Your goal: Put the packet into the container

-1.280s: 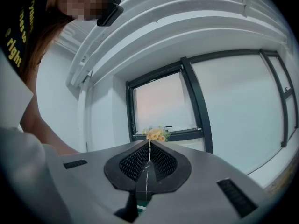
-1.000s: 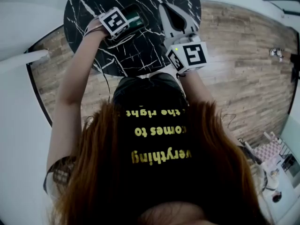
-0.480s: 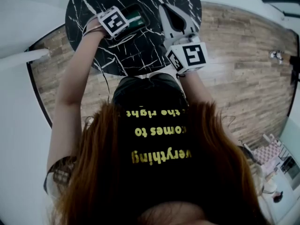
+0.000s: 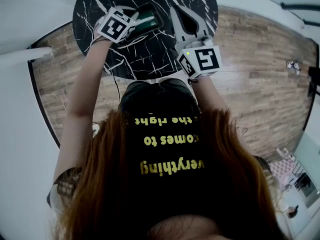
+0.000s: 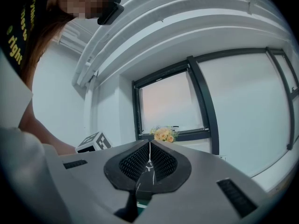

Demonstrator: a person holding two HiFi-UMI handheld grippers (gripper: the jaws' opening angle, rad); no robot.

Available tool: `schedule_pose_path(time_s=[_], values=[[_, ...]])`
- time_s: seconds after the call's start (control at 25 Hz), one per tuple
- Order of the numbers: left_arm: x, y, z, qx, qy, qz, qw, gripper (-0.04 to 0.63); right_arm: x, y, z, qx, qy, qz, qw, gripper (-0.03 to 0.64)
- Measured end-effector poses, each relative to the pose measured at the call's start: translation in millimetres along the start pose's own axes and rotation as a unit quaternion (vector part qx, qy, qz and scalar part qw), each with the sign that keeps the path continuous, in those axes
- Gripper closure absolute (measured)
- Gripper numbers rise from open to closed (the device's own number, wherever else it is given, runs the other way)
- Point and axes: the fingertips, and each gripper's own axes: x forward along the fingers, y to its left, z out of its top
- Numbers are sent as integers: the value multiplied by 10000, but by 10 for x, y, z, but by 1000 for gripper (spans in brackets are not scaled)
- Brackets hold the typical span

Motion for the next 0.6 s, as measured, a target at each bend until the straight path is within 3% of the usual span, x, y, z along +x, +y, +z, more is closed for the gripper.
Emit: schedule_pose_path(time_s=[0.12,0.2,0.32,0.44,0.52,0.6], values=[[-193,78,159,-366,-720,274,9964,595,36,66,-11,-29,21,90,10000,598],[-362,106,289,-617,-1296,397,9888,595,57,114,-16,-52,36,154,9999,598],[-650,144,486,-869,-2210,600,9695,595,91,192,-14,-91,64,252,9996,598],[-945,136,639,-891,-3038,860,9447,595,126,269,-18,-148,85,332,9993,598],[-1105,102,696,-833,-3433,1014,9300,595,148,315,-16,-190,86,377,9991,598],[-1198,48,716,-793,-3642,1084,9216,595,167,353,-4,-222,77,414,9989,598]])
